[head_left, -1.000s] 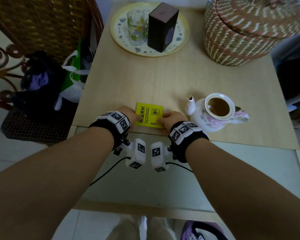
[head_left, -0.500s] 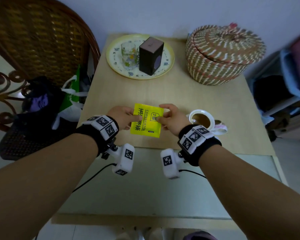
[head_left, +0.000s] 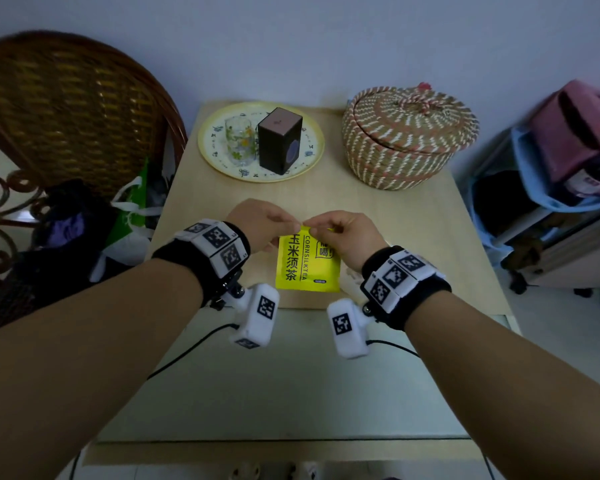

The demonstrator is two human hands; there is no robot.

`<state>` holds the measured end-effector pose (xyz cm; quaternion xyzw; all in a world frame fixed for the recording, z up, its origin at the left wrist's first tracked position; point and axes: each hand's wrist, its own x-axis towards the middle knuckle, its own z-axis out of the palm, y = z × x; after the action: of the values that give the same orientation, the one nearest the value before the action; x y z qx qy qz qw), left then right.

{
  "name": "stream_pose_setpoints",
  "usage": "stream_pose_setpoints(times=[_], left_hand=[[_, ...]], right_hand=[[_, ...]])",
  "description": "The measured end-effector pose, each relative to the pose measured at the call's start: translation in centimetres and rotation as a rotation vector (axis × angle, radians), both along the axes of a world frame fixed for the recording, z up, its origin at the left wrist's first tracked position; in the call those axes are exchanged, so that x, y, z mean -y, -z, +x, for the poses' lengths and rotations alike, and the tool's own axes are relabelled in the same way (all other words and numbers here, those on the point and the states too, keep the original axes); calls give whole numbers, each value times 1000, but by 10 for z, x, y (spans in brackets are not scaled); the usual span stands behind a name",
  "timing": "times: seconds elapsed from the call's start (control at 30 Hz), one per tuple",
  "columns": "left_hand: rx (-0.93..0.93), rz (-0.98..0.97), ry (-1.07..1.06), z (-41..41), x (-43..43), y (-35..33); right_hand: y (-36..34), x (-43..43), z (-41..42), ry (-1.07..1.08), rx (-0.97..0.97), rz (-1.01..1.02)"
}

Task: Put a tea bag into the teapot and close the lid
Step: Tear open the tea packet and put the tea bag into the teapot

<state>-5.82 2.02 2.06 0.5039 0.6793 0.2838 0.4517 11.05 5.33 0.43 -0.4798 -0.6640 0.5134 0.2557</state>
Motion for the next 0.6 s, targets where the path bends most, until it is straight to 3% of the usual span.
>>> stream_pose_setpoints(times=[0.27,0.47,0.6], left_hand=[[1,-17,-62,-8,-5,-7],[100,-46,-154,-12,-8,-8],[186,-34,-279,-12,-11,-7]], right_hand=[[-13,-7,22,42,-30,-47],[-13,-10,18,61,-120,-228],[-6,-10,15,-23,-74,-340]])
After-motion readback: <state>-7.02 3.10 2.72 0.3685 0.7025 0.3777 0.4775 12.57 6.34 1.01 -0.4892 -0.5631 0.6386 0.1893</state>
